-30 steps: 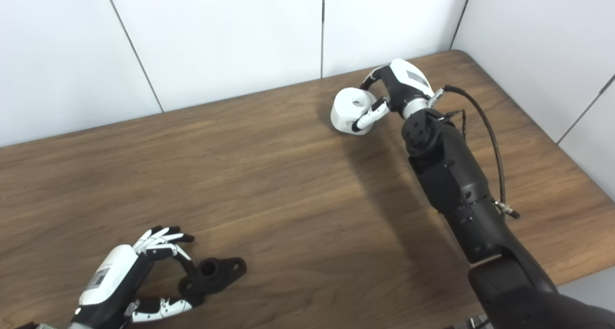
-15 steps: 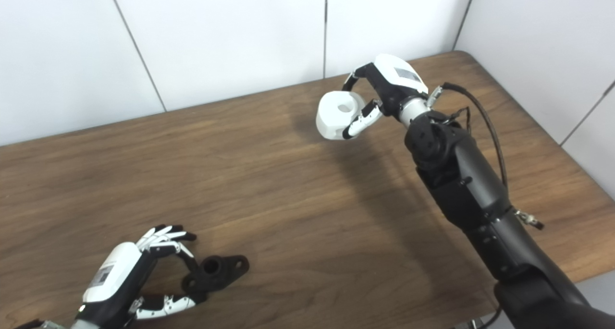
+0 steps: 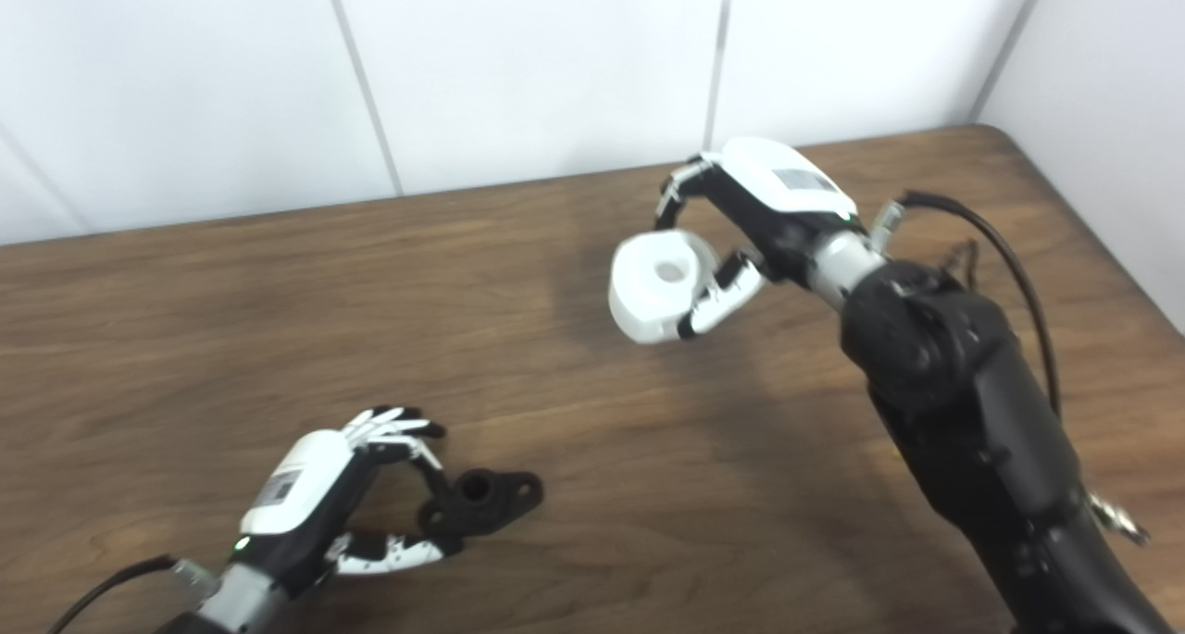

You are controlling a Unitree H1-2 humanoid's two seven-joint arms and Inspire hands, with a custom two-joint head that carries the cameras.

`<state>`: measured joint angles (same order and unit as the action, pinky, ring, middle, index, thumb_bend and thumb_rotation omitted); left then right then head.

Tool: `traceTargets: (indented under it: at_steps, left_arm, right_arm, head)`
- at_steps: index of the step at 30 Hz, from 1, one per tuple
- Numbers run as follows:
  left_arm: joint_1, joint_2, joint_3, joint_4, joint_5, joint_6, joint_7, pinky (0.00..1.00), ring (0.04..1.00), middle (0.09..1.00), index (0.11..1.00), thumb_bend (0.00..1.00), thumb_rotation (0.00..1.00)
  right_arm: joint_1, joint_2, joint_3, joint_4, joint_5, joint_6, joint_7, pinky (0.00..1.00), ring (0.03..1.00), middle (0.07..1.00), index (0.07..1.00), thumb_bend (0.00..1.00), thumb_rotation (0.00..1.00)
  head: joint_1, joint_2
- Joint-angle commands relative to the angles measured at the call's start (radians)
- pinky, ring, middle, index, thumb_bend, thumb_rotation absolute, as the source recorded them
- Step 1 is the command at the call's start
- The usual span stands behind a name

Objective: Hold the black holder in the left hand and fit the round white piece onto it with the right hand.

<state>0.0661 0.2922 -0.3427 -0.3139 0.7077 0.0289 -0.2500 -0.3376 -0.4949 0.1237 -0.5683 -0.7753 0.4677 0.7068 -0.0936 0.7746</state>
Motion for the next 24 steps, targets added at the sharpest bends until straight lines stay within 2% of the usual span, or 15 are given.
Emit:
traceTargets:
  at_steps: [1,5,12,24]
  left_arm:
    - [0.011,-0.005,-0.027,0.008,0.006,0.030,-0.053,0.94,0.904,0.815,0.485,0.52,0.06]
    - [0.008,-0.016,-0.034,0.005,0.015,0.043,-0.054,0.94,0.909,0.820,0.485,0.52,0.06]
    - [-0.002,-0.029,-0.048,-0.002,0.025,0.061,-0.053,0.94,0.906,0.817,0.485,0.52,0.06]
    - [-0.017,-0.047,-0.054,-0.013,0.044,0.082,-0.069,0.93,0.903,0.811,0.485,0.52,0.06]
  right_arm:
    - [-0.022,-0.003,-0.014,-0.059,-0.003,0.001,0.021,0.87,0.933,0.830,0.484,0.52,0.14]
    - [-0.014,0.006,-0.006,-0.096,0.000,0.000,0.059,0.87,0.931,0.833,0.483,0.53,0.14]
    - [-0.010,0.059,0.010,-0.155,-0.026,0.001,0.140,0.90,0.932,0.839,0.483,0.53,0.14]
    - [-0.008,0.148,0.067,-0.215,-0.043,-0.002,0.208,0.93,0.935,0.838,0.482,0.53,0.14]
  head:
    - [0.010,0.005]
    - [0.021,0.014]
    - [0.036,0.033]
    - [0.054,0.068]
